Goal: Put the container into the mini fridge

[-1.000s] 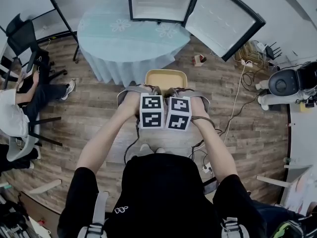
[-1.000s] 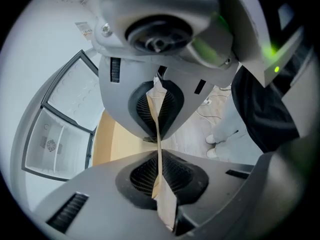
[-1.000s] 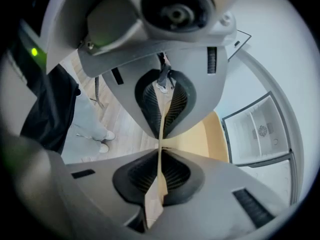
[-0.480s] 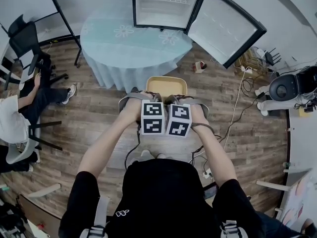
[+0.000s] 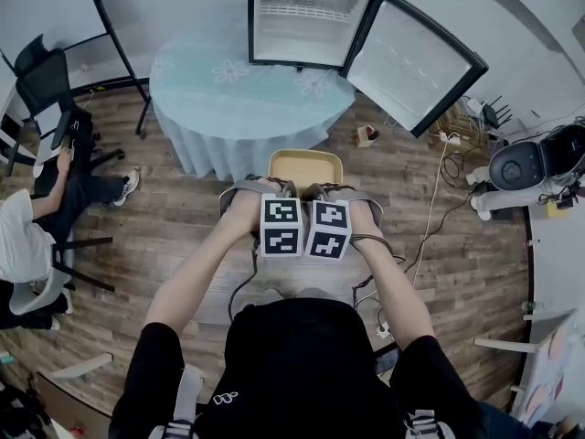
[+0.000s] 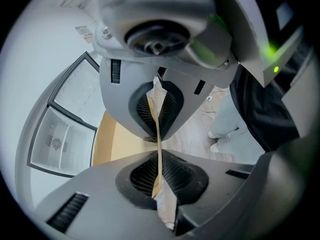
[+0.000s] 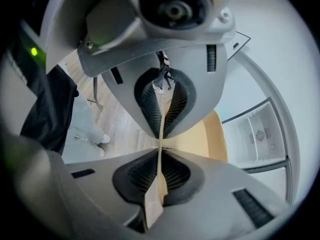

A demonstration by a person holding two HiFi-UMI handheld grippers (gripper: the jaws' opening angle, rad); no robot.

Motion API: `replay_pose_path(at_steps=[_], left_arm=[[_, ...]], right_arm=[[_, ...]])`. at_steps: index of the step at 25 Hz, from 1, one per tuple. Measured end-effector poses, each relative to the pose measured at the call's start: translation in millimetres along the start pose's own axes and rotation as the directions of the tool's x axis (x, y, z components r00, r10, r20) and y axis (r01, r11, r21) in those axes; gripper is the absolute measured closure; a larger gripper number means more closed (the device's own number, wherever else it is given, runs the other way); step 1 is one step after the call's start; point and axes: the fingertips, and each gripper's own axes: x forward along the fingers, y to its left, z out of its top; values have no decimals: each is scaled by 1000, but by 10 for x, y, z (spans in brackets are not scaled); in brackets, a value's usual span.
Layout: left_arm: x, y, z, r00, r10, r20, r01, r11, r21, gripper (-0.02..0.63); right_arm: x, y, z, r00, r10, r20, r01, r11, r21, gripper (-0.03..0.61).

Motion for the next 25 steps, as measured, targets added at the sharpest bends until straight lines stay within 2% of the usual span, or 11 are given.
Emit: replay_pose_path(at_steps=[9,16,25], left_arm=[[-174,193,-148,998,59,-13,-59,998,7,591],[-123,409,-253,997,71,-29,-71,997,-1,591],[124,1010,-323,996,88,-30,-89,996,-20,591]], right_arm=[[-74,-208,195,998,-57,11,57,998,-12,569],[15,-432,229,997,-71,26,72,997,-27,569],[244,-1028,87,996,-84,29,85,995,-44,569]])
